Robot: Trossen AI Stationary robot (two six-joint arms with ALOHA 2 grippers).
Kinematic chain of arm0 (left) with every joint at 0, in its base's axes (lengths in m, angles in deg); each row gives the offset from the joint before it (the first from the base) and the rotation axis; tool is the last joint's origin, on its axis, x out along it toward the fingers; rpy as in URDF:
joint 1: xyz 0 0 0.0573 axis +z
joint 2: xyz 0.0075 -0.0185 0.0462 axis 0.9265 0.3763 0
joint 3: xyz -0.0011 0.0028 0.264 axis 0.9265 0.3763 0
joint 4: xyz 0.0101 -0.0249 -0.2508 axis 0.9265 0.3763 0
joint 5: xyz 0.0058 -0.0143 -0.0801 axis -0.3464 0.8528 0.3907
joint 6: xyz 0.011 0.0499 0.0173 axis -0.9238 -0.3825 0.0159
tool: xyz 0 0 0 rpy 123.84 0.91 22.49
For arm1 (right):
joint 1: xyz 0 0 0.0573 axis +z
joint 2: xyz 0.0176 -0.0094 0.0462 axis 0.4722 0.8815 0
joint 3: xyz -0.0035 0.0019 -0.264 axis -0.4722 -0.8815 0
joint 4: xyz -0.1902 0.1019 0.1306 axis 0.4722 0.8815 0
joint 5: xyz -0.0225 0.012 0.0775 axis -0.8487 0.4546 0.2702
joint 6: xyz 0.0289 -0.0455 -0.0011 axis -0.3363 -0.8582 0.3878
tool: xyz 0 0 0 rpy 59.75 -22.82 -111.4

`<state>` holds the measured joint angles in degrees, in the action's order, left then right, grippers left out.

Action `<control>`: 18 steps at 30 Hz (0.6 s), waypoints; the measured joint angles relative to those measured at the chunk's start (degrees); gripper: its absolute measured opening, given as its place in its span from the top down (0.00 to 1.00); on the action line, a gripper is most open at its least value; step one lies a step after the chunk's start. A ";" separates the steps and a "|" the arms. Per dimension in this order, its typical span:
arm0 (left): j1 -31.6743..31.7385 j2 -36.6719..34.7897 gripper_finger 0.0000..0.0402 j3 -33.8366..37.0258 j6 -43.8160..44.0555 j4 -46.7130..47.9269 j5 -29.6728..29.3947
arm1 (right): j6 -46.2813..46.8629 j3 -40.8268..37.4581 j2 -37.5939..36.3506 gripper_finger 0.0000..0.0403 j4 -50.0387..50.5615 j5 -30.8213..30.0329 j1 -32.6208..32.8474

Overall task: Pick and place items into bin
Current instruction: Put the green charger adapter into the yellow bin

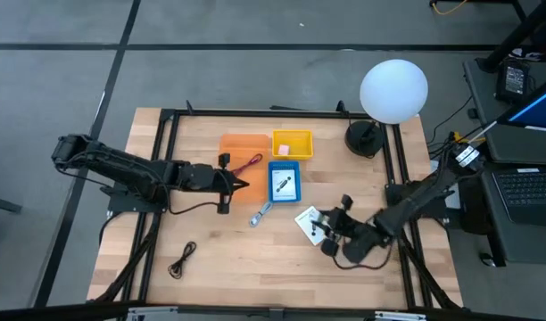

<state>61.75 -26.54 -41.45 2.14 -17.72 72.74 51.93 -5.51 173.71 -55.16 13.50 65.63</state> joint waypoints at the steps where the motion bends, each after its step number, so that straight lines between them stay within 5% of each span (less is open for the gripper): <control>1: 0.29 0.00 0.99 0.00 -0.48 0.02 -0.03 | -3.02 -0.72 0.00 0.71 -3.63 0.02 -1.64; 7: 1.80 0.00 0.99 0.00 -3.08 0.45 -0.15 | -16.55 -2.94 0.00 0.71 -17.65 0.50 -11.99; 18: 4.80 0.00 0.99 0.00 -3.50 3.99 -0.77 | -34.45 -3.21 -0.02 0.71 -28.47 15.95 -33.22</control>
<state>66.55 -26.54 -41.45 -1.36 -13.73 71.97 17.48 -8.71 173.69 -83.63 29.45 32.41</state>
